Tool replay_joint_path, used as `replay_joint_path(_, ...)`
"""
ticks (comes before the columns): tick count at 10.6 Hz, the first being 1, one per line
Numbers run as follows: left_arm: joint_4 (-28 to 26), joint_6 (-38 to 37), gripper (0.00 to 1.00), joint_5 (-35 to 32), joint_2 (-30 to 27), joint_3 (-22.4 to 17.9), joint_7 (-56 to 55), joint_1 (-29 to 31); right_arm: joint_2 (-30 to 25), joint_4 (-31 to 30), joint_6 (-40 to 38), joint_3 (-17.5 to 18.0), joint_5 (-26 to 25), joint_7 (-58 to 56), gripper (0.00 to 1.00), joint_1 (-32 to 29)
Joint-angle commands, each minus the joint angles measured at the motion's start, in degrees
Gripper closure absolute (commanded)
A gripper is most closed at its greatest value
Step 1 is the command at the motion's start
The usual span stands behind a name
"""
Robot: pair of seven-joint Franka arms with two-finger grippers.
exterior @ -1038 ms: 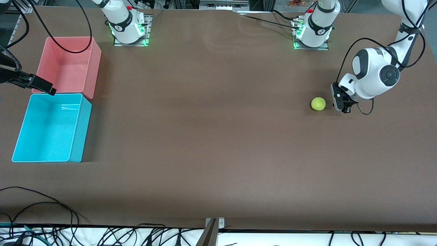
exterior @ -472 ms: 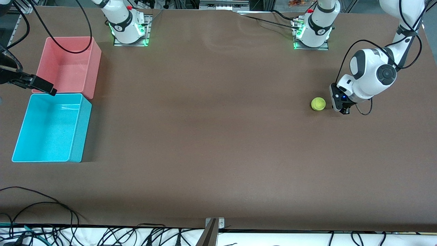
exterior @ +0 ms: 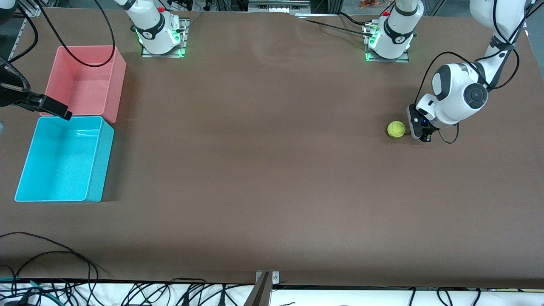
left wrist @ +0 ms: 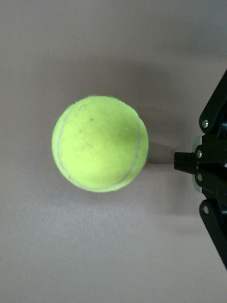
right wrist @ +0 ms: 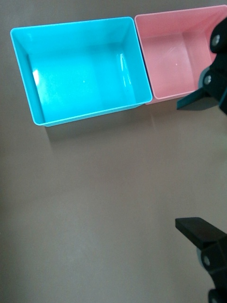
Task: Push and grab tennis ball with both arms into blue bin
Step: 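Push the tennis ball with the left gripper toward the cyan bin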
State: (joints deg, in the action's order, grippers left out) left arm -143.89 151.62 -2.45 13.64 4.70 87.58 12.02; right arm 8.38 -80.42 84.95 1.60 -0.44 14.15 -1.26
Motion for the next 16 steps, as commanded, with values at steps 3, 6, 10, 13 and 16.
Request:
replay_joint_path(3, -1.39, 1.04, 1.0, -0.71, -0.02, 1.19, -6.08, -2.43, -0.56, -0.53, 0.3, 0.16, 0.97, -0.62, 0.0, -0.23)
replay_joint_path(6, 0.79, 1.04, 1.0, -1.32, 0.07, 13.27, -27.03, -4.46, -0.56, -0.53, 0.39, 0.16, 0.97, -0.62, 0.0, -0.23)
replay_joint_path(10, 2.65, 0.78, 1.0, -1.5, -0.19, 16.57, -37.23, -7.46, -0.12, -0.53, 0.39, 0.16, 0.97, -0.62, 0.0, -0.23)
replay_joint_path(13, 2.56, 0.52, 1.0, -1.42, -0.89, 16.39, -34.85, -6.49, 0.23, -0.7, 0.39, 0.16, 0.97, -0.71, 0.0, -0.05)
replay_joint_path(16, 2.39, -0.89, 0.96, -1.42, -1.94, 15.96, -34.32, -4.48, 2.6, -2.89, 0.91, 0.24, 2.28, -2.9, 0.0, -0.05)
